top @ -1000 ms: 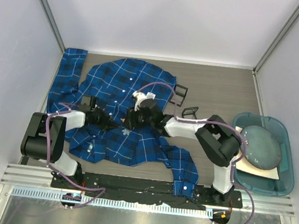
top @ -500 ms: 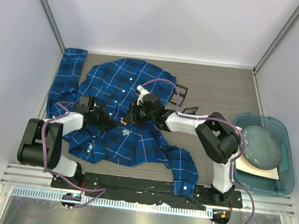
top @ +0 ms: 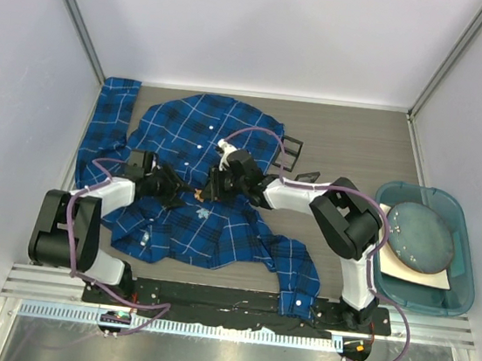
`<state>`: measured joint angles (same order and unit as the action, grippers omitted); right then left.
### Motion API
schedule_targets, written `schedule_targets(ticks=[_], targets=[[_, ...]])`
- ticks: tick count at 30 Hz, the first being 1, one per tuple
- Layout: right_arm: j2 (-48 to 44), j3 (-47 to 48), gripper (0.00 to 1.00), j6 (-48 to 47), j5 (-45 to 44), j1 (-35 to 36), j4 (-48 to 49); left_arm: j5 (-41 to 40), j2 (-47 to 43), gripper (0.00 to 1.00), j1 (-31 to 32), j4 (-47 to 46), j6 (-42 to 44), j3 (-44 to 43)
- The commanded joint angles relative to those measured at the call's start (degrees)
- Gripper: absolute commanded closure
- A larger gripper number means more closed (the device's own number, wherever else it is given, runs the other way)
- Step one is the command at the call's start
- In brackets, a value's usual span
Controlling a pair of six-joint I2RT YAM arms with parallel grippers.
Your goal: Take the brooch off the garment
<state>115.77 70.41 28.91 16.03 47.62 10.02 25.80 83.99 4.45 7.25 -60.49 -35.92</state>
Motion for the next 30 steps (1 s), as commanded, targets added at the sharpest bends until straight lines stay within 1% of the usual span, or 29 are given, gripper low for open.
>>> schedule_targets(ticks=[1,4,7,15,19,23,24,27,30], targets=[[-1.1,3.3,0.61,-2.6,1.3,-0.2,-1.3,-3.0,-5.0,0.45,0.2,0.0,1.9,0.8],[-1.5,3.2,0.59,-2.9,1.3,-0.4,-1.8,-4.6,-7.3,0.46,0.2,2.5,3.7,0.5],[-1.2,3.5,0.57,-2.5,1.1,-0.6,-1.9,-3.7,-7.7,0.53,0.1,3.3,5.8,-0.1],[-1.1,4.7,0.58,-2.3,0.1,-1.5,-2.0,-1.7,-4.5,0.50,0.6,2.4,7.5,-1.9],[0.3,5.5,0.63,-2.4,0.8,-1.6,-2.0,-1.7,-1.9,0.50,1.1,0.6,7.2,-1.8],[1.2,5.7,0.68,-2.8,0.8,-1.6,-2.0,-1.3,0.8,0.54,2.0,-1.4,6.3,-2.5],[1.4,5.7,0.71,-2.7,1.0,-1.7,-2.0,-1.2,1.2,0.54,2.2,-1.9,6.1,-2.9],[2.1,5.5,0.74,-2.8,1.5,-1.8,-1.8,-1.3,2.3,0.57,3.2,-3.2,5.2,-3.1],[2.9,5.4,0.79,-2.9,1.8,-1.8,-1.6,-1.4,2.4,0.56,4.0,-3.6,4.7,-3.0]])
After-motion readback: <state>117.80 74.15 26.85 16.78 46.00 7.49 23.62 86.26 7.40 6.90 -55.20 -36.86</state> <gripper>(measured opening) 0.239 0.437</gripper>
